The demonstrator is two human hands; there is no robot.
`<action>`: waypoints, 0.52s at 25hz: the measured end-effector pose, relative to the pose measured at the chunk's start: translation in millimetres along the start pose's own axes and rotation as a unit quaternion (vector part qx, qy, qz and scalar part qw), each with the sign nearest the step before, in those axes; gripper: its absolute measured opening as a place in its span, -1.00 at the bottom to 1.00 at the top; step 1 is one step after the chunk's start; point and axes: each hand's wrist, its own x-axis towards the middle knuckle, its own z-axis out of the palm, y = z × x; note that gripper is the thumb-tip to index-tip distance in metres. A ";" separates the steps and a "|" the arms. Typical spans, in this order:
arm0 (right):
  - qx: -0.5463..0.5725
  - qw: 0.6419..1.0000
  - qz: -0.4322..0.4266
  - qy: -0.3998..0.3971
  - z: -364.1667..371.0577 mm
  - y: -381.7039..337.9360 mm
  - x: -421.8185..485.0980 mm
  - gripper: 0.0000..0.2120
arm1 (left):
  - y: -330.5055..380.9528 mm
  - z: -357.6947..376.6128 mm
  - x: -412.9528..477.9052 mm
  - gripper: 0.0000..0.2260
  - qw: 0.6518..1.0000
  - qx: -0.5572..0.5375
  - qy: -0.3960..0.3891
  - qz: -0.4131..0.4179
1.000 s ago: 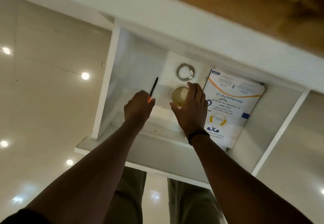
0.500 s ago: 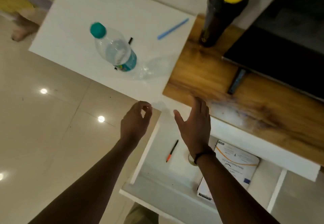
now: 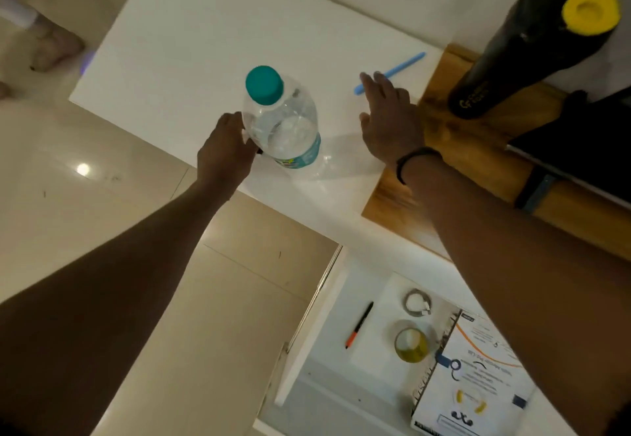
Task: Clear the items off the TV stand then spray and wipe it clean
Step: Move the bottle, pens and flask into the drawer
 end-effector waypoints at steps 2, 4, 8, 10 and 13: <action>-0.019 0.999 -0.003 -0.038 3.8 3.0 12.5 -0.45 | 11.2 -0.2 7.3 -0.86 0.999 0.020 -0.037 0.010; -0.002 1.000 -0.004 -0.015 6.6 1.9 12.9 -0.56 | 17.8 -1.6 7.7 -0.87 0.999 -0.006 -0.033 0.019; 0.036 0.999 0.012 0.030 12.8 -4.2 3.3 -0.82 | 15.1 5.3 -2.2 -0.83 0.999 -0.048 -0.011 -0.008; 0.115 0.989 0.083 0.048 14.5 -12.1 -3.4 -0.76 | 2.4 14.1 -20.2 -0.85 0.993 -0.105 0.013 -0.050; 0.267 0.943 0.191 0.048 17.6 -30.9 -36.4 -0.56 | -17.9 27.9 -79.7 -0.90 0.967 -0.222 0.061 -0.108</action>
